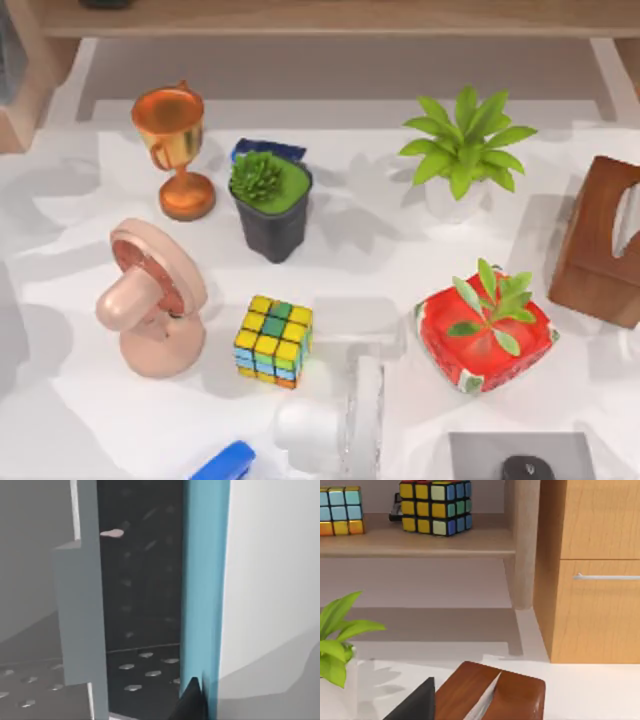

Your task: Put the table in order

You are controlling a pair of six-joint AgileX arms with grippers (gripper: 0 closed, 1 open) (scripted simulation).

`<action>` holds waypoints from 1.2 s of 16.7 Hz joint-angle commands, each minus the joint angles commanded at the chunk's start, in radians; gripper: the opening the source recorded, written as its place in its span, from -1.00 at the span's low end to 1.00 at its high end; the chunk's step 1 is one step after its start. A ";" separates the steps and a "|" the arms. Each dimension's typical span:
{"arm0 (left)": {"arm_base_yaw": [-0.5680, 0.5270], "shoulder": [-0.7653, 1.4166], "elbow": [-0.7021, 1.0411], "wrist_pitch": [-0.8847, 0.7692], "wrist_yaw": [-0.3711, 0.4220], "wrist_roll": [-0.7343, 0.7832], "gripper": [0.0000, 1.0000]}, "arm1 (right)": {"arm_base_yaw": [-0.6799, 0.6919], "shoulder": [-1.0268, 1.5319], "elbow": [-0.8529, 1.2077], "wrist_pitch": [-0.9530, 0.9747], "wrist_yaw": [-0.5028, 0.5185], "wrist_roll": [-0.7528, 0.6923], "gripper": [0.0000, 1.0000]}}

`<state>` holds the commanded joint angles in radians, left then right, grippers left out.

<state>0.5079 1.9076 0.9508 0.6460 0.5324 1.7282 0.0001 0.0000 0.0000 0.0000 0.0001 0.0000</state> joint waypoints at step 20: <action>-0.041 0.086 0.097 -0.011 -0.031 -0.012 0.66 | 0.000 0.000 0.000 0.000 0.000 0.000 1.00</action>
<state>0.4673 1.9940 1.0479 0.6351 0.5010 1.7162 0.0001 0.0000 0.0000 0.0000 0.0001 0.0000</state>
